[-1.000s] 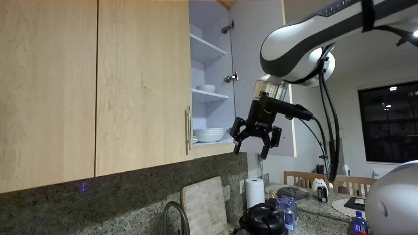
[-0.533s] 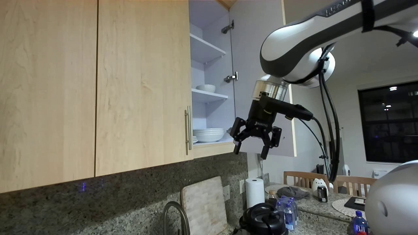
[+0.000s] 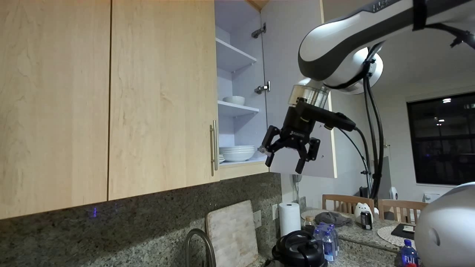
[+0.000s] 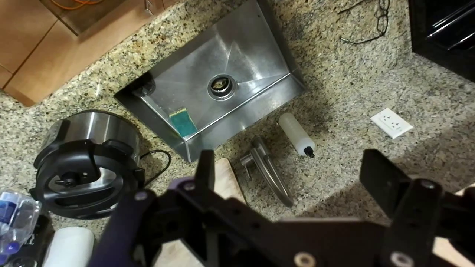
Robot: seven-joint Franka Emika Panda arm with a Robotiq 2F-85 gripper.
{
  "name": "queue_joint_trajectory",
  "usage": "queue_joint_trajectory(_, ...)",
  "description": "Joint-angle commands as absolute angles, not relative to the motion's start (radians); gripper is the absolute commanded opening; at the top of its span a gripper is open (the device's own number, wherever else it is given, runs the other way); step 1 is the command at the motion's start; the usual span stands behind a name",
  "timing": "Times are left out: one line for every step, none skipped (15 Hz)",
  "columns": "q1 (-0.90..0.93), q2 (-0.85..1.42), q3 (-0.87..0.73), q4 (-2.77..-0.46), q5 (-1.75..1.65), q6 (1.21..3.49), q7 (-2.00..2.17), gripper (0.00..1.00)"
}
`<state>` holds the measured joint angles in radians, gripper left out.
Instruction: Close the open upper cabinet door
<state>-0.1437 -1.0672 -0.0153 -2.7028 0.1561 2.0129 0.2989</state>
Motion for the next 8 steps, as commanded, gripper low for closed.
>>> queue_joint_trajectory(-0.160, -1.055, -0.027, -2.671, 0.160, 2.011, 0.290, 1.00)
queue_joint_trajectory(-0.163, -1.056, -0.030, -2.664, 0.158, 2.009, 0.291, 1.00)
queue_joint_trajectory(-0.165, -1.057, -0.032, -2.660, 0.157, 2.010, 0.290, 1.00)
queue_joint_trajectory(-0.167, -1.057, -0.034, -2.655, 0.156, 2.010, 0.290, 1.00)
queue_joint_trajectory(-0.171, -1.058, -0.036, -2.650, 0.154, 2.008, 0.290, 1.00)
queue_joint_trajectory(-0.176, -1.062, -0.038, -2.645, 0.150, 2.003, 0.288, 1.00)
queue_joint_trajectory(-0.181, -1.067, -0.041, -2.640, 0.148, 1.999, 0.288, 1.00)
queue_joint_trajectory(-0.187, -1.076, -0.048, -2.637, 0.146, 1.995, 0.284, 1.00)
